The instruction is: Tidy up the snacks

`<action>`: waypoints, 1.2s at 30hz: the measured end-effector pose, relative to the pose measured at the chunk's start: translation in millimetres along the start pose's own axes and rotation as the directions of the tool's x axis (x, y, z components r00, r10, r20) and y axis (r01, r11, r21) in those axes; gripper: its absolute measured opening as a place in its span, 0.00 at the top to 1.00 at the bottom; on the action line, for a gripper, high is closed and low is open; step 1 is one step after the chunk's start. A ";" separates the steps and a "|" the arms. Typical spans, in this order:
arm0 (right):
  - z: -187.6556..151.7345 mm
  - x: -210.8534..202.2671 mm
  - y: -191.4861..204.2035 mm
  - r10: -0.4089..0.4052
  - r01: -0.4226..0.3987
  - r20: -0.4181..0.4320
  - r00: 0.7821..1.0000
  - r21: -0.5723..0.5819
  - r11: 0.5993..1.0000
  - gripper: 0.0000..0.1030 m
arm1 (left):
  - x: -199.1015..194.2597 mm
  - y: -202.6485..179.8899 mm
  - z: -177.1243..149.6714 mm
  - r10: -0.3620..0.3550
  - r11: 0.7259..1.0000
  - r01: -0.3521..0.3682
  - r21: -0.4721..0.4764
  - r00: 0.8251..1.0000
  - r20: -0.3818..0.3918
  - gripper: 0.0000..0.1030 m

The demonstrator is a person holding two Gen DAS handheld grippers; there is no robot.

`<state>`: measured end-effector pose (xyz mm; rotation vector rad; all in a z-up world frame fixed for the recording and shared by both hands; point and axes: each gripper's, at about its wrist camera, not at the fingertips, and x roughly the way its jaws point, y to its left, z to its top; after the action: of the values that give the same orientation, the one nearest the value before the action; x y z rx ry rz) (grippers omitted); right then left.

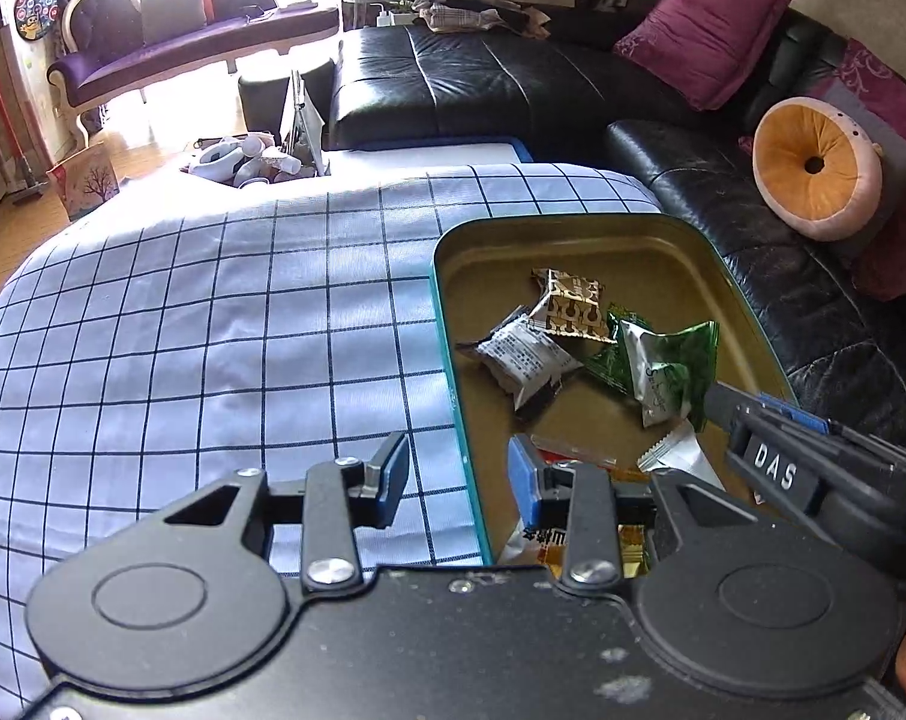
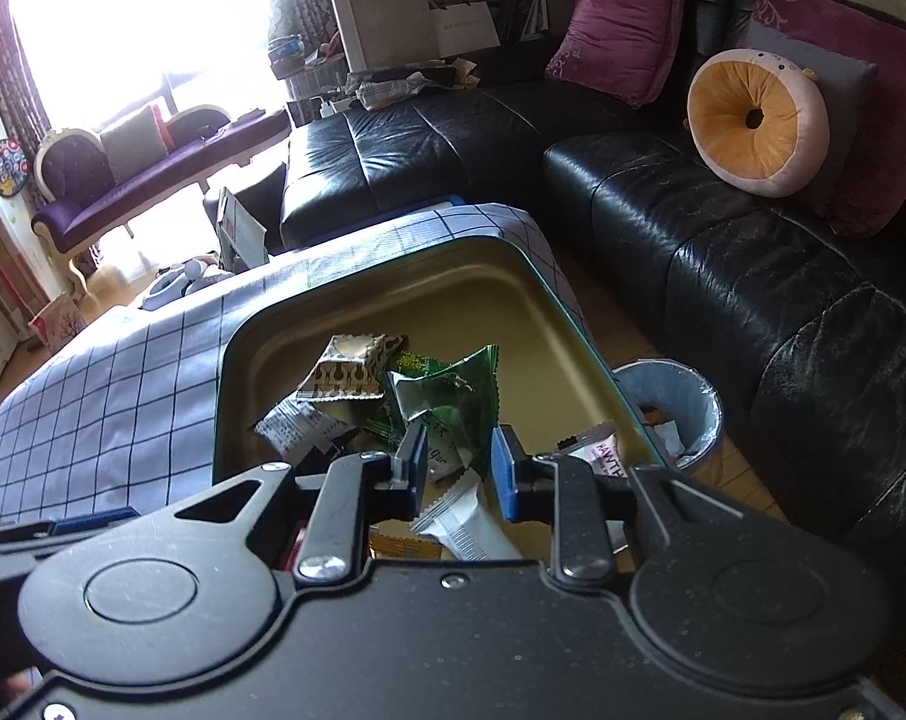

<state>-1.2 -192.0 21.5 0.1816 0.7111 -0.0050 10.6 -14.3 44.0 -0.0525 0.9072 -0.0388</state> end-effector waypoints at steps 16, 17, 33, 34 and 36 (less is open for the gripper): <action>-2.4 0.3 -15.0 -0.026 0.026 -0.009 1.000 -0.001 1.000 0.65 | 0.1 -24.1 -2.8 0.025 0.998 -0.027 0.060 0.999 0.039 0.65; -2.3 0.2 -16.3 -0.025 0.026 -0.008 1.000 0.004 1.000 0.65 | 0.2 -26.1 -3.4 0.033 0.997 -0.036 0.069 0.998 0.045 0.65; -1.5 -0.3 -20.3 -0.028 0.028 -0.006 1.000 0.019 0.999 0.65 | 1.2 -31.8 -4.0 0.044 0.995 -0.048 0.090 0.998 0.044 0.65; -1.5 -0.3 -19.8 -0.028 0.028 -0.006 1.000 0.018 0.999 0.65 | 1.4 -31.3 -3.7 0.039 0.995 -0.043 0.089 0.998 0.040 0.65; -1.5 -0.1 -18.3 -0.027 0.027 -0.006 1.000 0.014 1.000 0.65 | 1.5 -30.3 -3.2 0.030 0.996 -0.033 0.086 0.999 0.035 0.65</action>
<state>-3.4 -209.8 17.4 0.1857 0.7191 -0.0352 8.6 -44.8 42.8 0.0421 0.8716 -0.0478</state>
